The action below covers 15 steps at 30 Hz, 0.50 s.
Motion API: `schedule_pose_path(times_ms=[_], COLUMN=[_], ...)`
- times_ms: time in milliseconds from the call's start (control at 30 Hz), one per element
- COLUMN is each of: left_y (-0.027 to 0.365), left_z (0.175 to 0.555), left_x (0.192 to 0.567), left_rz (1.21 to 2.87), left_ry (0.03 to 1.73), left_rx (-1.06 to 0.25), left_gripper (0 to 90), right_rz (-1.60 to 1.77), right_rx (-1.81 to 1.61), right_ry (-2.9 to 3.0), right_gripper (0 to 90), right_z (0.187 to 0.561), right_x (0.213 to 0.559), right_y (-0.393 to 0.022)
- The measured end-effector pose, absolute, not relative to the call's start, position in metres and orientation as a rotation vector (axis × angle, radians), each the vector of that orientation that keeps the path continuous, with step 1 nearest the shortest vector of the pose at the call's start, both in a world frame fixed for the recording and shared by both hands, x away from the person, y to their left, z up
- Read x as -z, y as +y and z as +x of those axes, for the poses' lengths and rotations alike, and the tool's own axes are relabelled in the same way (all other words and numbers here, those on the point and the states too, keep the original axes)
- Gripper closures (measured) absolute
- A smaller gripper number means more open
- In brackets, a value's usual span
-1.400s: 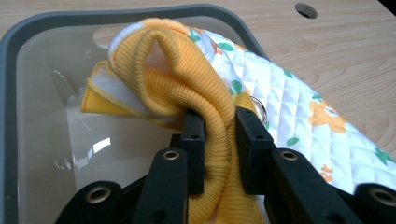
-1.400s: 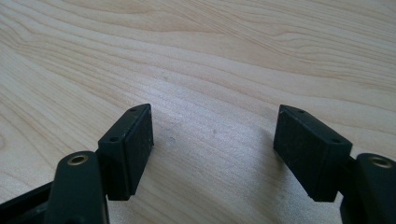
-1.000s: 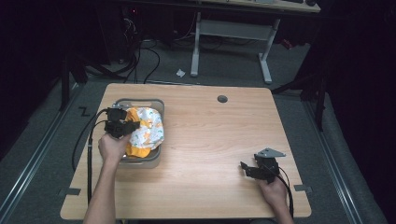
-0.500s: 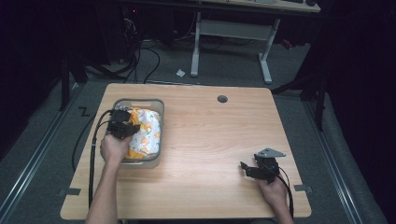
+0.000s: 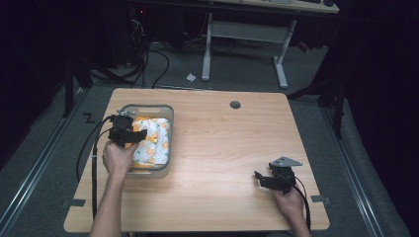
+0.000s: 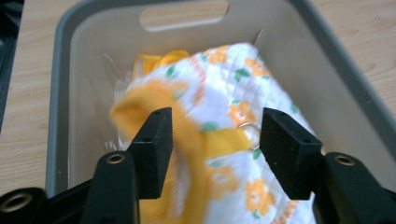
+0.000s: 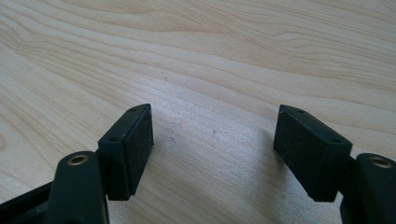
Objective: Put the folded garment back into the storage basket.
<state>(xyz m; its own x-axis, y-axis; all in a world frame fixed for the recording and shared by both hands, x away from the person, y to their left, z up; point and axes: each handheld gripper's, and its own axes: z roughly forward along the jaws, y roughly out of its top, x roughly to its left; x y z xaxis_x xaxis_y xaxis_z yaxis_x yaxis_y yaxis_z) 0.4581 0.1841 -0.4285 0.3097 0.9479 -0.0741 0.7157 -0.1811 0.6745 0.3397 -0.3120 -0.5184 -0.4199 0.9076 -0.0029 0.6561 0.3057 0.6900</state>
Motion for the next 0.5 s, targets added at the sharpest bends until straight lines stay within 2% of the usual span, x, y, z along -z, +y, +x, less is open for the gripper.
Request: schedule_pose_path(times_ms=[500], left_y=[0.16], left_z=[0.431], left_x=[0.404], left_rz=[1.921], left_ry=[1.31], left_rx=[-0.513], left_gripper=[38.4], right_rz=[1.397], right_rx=[-0.873], right_ry=[2.187], right_gripper=[28.8], right_z=[0.34], right_x=[0.518], right_y=[-0.312])
